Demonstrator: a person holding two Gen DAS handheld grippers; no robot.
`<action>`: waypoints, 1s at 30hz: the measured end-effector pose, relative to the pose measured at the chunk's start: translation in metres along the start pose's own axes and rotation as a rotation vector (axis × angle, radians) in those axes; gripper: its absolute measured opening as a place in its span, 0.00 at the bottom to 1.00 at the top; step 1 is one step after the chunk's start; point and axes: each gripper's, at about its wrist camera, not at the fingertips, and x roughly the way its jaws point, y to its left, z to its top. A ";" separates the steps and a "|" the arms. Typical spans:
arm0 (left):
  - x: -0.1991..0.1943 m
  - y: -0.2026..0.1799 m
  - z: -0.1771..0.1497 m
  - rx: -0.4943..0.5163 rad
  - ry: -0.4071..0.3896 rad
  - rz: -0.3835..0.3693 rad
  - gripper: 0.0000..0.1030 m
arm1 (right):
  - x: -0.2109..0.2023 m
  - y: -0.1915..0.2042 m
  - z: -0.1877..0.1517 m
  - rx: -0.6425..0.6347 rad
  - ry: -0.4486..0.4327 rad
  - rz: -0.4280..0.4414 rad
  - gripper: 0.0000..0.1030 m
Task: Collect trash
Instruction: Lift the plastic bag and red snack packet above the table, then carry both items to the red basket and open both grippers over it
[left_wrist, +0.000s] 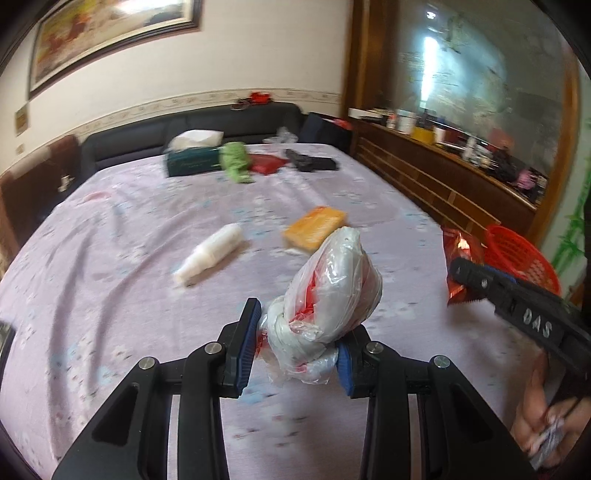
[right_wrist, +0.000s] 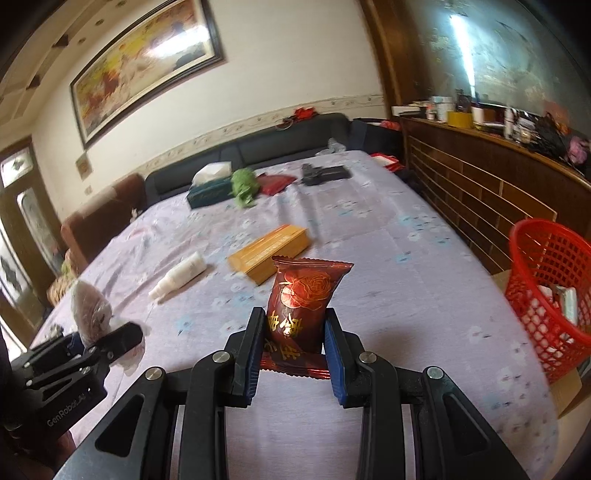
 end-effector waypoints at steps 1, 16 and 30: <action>0.001 -0.007 0.004 0.010 0.003 -0.022 0.34 | -0.005 -0.008 0.003 0.013 -0.010 -0.010 0.32; 0.024 -0.184 0.060 0.217 0.094 -0.405 0.34 | -0.098 -0.189 0.030 0.255 -0.124 -0.237 0.32; 0.103 -0.306 0.081 0.279 0.193 -0.513 0.41 | -0.099 -0.286 0.040 0.383 -0.105 -0.264 0.34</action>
